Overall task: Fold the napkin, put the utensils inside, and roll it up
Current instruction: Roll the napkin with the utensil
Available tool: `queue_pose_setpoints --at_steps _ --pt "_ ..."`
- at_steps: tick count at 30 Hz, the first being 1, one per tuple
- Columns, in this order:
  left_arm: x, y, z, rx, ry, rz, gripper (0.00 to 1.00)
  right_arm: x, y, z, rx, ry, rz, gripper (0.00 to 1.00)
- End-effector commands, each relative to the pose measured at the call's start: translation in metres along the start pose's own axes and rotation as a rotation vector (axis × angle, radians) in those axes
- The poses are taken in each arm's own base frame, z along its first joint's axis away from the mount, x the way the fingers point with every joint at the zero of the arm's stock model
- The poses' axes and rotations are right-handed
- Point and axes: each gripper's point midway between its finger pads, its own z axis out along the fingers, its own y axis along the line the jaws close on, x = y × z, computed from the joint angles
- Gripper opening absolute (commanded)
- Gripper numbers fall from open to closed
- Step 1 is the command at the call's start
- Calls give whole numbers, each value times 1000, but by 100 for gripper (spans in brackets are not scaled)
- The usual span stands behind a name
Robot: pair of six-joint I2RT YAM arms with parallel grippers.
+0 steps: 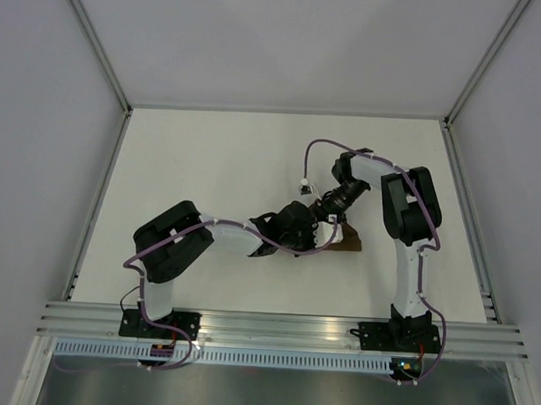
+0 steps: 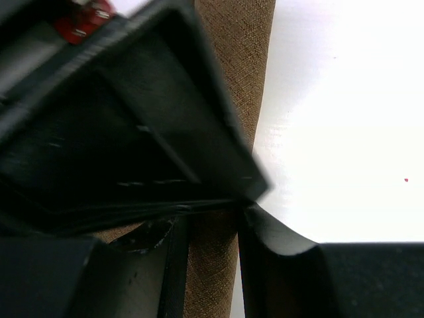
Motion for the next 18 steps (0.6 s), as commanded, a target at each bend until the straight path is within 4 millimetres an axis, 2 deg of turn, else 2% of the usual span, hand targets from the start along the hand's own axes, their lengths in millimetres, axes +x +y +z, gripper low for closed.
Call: queue_pose_setpoints --at_steps 1,3,4,9,10,12,13,14,15,16,17,18 --pt "42 -50 2 197 131 -129 2 -44 -39 -50 248 -159 -182 70" --pt "41 -49 2 217 132 -154 2 -51 -39 -64 282 -205 -192 71" --pt "41 -48 2 215 135 -160 2 -55 -37 -79 312 -242 -195 71" --pt "34 -40 1 252 127 -250 2 -66 -30 -126 402 -397 -172 72" --pt "37 -39 2 263 140 -268 2 -64 -24 -143 436 -436 -179 71" --pt "37 -35 1 290 155 -324 2 -60 -18 -155 458 -496 -187 72" --pt "43 -37 1 311 179 -356 2 -57 -8 -175 514 -542 -204 72" --pt "39 -33 2 323 174 -382 3 -47 -7 -172 529 -551 -190 71" --pt "38 -31 1 354 165 -426 3 -47 -9 -181 592 -567 -217 71" --pt "46 -36 1 382 199 -465 3 -42 4 -202 686 -601 -252 71" --pt "40 -30 3 385 192 -481 3 -34 -2 -197 734 -605 -267 72" --pt "40 -27 2 406 192 -515 4 -30 1 -200 787 -606 -283 73"
